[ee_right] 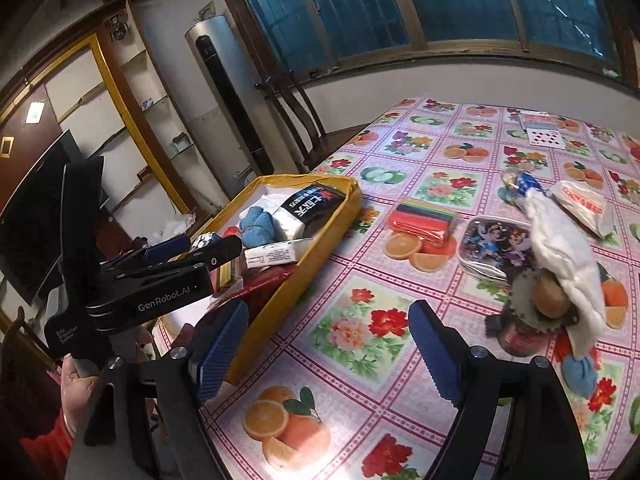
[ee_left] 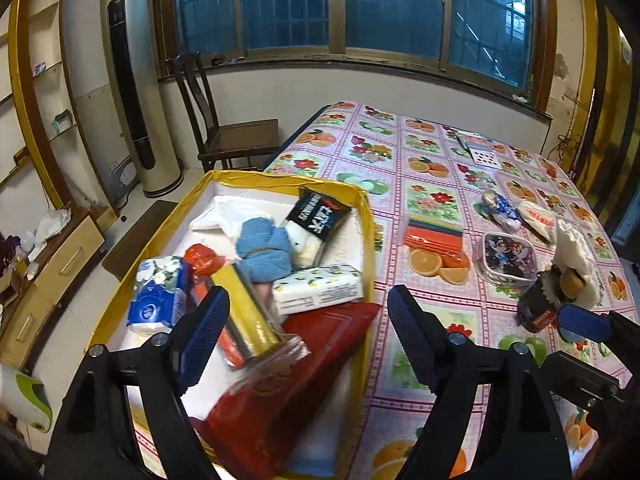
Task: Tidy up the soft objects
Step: 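Move both tools back over the table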
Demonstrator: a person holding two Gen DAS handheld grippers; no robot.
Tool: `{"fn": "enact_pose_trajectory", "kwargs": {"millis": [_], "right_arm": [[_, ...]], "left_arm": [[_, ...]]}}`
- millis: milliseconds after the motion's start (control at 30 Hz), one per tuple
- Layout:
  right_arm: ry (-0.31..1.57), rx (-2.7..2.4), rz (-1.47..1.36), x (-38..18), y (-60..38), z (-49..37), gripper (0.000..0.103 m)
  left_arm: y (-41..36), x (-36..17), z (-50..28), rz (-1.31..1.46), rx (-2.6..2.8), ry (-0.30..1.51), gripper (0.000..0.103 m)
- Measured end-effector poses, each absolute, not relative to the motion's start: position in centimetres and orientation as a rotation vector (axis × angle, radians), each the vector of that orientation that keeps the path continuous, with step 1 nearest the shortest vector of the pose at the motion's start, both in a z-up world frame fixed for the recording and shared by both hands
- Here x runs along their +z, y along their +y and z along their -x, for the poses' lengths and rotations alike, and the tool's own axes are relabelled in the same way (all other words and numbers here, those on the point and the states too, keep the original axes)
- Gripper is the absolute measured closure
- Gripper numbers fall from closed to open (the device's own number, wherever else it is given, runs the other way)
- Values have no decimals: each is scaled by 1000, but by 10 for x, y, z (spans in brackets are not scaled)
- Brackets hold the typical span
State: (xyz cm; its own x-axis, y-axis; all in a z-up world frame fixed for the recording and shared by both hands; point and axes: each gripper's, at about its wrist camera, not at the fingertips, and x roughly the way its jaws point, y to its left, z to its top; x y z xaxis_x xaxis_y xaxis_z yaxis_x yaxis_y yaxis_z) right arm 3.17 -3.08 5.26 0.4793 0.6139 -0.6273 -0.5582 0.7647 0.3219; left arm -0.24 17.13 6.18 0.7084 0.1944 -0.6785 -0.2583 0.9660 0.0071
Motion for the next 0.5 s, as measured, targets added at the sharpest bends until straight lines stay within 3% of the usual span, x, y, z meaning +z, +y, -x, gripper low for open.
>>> {"fn": "enact_pose_trajectory", "kwargs": {"millis": [500], "right_arm": [[766,610,-137,56,-104,-29,18]], "left_arm": [[97,54,-21,-5,185,774,21]]}}
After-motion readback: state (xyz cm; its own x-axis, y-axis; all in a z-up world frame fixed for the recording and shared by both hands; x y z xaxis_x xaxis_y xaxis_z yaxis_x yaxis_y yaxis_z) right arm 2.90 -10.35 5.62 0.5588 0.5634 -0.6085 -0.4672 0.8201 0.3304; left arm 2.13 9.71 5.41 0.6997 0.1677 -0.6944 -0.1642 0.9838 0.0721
